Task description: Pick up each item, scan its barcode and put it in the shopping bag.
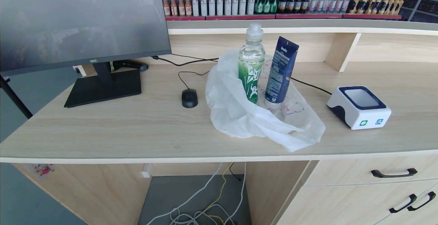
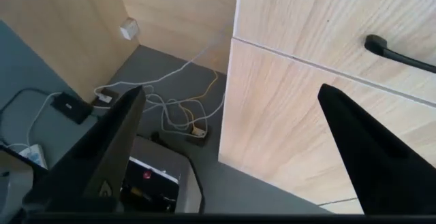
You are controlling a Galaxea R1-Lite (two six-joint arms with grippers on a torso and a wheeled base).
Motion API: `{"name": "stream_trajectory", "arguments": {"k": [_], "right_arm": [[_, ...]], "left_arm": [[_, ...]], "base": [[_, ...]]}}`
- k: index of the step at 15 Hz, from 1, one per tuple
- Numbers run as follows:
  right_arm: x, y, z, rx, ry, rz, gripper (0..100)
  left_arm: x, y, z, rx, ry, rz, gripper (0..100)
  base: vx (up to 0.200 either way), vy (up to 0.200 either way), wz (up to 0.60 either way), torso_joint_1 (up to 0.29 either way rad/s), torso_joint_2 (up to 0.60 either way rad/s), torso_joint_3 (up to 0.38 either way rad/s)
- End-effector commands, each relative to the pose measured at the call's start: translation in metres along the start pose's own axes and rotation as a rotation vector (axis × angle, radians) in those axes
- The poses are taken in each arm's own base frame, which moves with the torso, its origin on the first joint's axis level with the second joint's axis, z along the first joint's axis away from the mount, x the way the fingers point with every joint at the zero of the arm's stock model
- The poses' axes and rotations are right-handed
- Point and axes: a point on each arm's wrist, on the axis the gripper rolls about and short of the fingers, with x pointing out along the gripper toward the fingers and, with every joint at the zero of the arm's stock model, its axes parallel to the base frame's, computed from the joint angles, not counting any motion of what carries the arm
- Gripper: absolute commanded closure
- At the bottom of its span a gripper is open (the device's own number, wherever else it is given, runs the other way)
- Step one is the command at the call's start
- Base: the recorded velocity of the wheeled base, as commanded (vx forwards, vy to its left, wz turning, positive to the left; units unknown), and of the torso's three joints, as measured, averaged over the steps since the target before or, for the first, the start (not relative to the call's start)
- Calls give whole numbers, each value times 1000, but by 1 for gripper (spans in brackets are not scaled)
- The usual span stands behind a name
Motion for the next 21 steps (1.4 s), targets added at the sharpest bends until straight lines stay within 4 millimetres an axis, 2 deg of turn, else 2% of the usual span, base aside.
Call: {"name": "stream_trajectory", "arguments": {"k": [1,4,5,8,18,21], "right_arm": [[-8,1,-9,60,-36,-89,0],[-6,3,-8,145,5,-391,0],[-8,4,-9,145,-23,-415,0],[-20,9,-14,103,-203,-378,0],[-20,9,-14,108,-204,-370,0],[-20,9,-14,109,-203,-371,0]], "left_arm": [[0,0,0,0,0,0,0],[0,0,0,0,0,0,0],[0,0,0,0,0,0,0],[0,0,0,0,0,0,0],[0,0,0,-6,0,0,0],[0,0,0,-6,0,0,0]], "base": [[0,0,0,0,0,0],[0,0,0,0,0,0],[0,0,0,0,0,0],[0,0,0,0,0,0],[0,0,0,0,0,0],[0,-200,0,6,5,7]]}}
